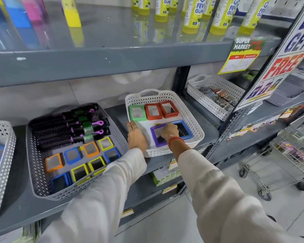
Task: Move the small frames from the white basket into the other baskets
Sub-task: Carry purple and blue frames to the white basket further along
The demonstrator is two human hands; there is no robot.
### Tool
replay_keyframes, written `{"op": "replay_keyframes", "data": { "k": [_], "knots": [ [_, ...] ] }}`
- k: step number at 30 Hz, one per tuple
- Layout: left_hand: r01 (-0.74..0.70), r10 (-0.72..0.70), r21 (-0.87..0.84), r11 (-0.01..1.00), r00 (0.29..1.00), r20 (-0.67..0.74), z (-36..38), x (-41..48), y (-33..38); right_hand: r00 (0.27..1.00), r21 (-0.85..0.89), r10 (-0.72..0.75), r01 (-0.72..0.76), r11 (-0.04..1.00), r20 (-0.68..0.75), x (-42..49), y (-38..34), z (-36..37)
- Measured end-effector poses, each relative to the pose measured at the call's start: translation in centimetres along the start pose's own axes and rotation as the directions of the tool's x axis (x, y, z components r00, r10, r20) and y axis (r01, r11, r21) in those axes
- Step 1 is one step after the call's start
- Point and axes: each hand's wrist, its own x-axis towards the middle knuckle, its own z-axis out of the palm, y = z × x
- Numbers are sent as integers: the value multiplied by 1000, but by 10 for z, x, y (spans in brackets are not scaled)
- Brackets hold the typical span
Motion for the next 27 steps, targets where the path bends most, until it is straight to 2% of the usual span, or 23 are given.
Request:
{"op": "replay_keyframes", "data": {
  "k": [6,13,21,27],
  "knots": [
    [-15,16,-24,1000,1000,11,-4,-4,-2,1000,-149,0,-3,989,-23,-1,-5,0],
    [-8,7,-36,999,1000,-8,0,-1,-4,994,-300,-78,51,952,-78,-2,-6,5],
    [-43,40,-68,997,998,-42,-4,-2,0,985,-290,-142,109,951,-98,-11,-14,-9],
    [-186,173,-114,976,978,-113,-35,4,0,961,-181,-237,211,961,-139,-20,-46,-31]
  ]
}}
